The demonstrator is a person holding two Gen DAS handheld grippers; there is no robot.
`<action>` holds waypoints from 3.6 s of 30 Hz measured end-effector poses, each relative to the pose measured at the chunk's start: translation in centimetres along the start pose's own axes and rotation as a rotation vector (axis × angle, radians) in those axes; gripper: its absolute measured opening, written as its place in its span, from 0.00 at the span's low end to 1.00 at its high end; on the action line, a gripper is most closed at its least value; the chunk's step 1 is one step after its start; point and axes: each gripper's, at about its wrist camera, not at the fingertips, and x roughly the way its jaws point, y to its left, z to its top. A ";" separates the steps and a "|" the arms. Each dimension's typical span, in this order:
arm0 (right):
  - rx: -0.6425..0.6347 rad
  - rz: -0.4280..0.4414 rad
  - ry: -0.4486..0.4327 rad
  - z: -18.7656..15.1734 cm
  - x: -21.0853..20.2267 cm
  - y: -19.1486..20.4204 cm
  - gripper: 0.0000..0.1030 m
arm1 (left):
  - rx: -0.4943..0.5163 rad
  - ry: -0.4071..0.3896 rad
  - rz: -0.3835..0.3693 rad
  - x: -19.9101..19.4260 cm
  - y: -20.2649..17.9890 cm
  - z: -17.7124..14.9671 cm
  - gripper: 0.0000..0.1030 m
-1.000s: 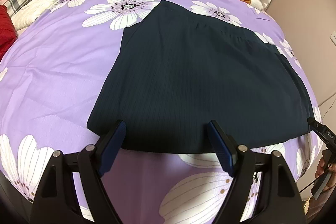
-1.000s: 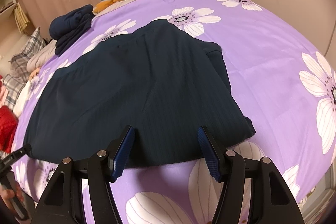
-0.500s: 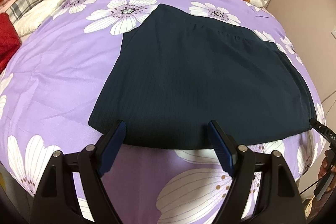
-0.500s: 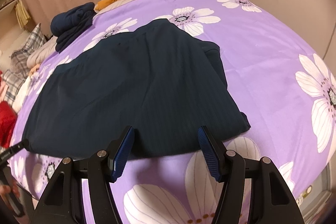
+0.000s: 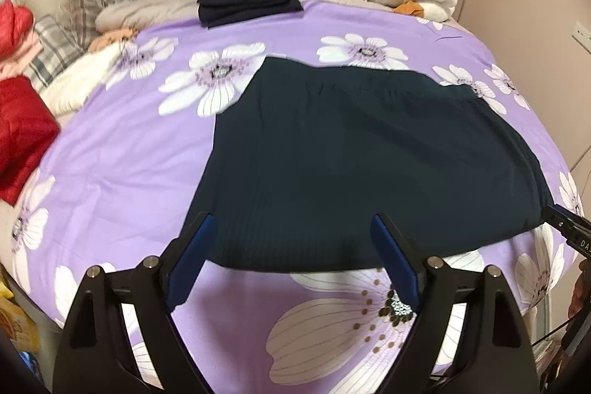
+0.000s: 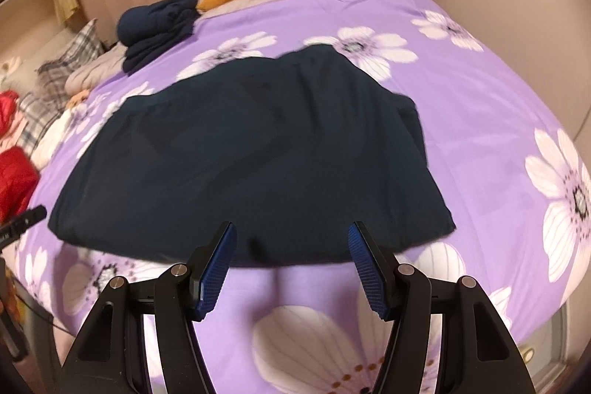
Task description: Fold large clothes
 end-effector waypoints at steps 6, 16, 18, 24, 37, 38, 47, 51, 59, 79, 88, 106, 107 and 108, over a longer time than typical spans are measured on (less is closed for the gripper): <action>-0.085 -0.001 -0.023 0.7 -1.2 2.0 0.66 | 0.026 -0.037 -0.003 -2.1 -1.0 0.7 0.88; -0.118 0.018 -0.060 1.6 -3.1 3.3 0.69 | 0.035 -0.065 0.001 -4.4 -2.2 1.5 0.88; -0.119 0.017 -0.077 1.7 -3.7 3.6 0.73 | 0.035 -0.069 0.001 -4.8 -2.4 1.8 0.89; -0.133 0.013 -0.133 2.2 -5.5 4.2 0.88 | 0.038 -0.095 -0.031 -6.6 -3.2 2.4 1.00; -0.129 0.000 -0.172 2.5 -7.0 4.6 0.99 | 0.058 -0.104 -0.023 -9.0 -5.0 3.5 1.00; -0.128 -0.003 -0.164 2.6 -6.9 4.7 0.99 | 0.061 -0.102 -0.024 -9.1 -5.1 3.6 1.00; -0.115 -0.035 -0.140 2.7 -7.2 4.8 0.99 | 0.042 -0.087 -0.034 -9.6 -5.7 3.8 1.00; -0.103 -0.041 -0.147 2.7 -7.9 4.6 0.99 | 0.035 -0.097 -0.010 -9.9 -5.8 3.8 1.00; -0.097 -0.061 -0.174 3.3 -9.3 4.8 0.99 | 0.062 -0.074 0.013 -9.8 -6.3 3.6 1.00; -0.082 -0.052 -0.191 3.6 -10.3 4.6 0.99 | 0.064 -0.063 0.051 -9.8 -6.2 3.4 1.00; -0.080 -0.048 -0.175 3.6 -9.9 4.8 0.99 | 0.062 -0.064 0.060 -9.6 -6.2 3.3 1.00; -0.083 -0.047 -0.167 3.7 -9.6 5.0 0.99 | 0.080 -0.067 0.070 -9.6 -6.4 3.1 1.00; -0.082 -0.047 -0.167 3.7 -9.6 5.0 0.99 | 0.082 -0.067 0.068 -9.6 -6.4 3.1 1.00; -0.081 -0.047 -0.166 3.7 -9.6 4.9 0.99 | 0.083 -0.066 0.067 -9.6 -6.5 3.1 1.00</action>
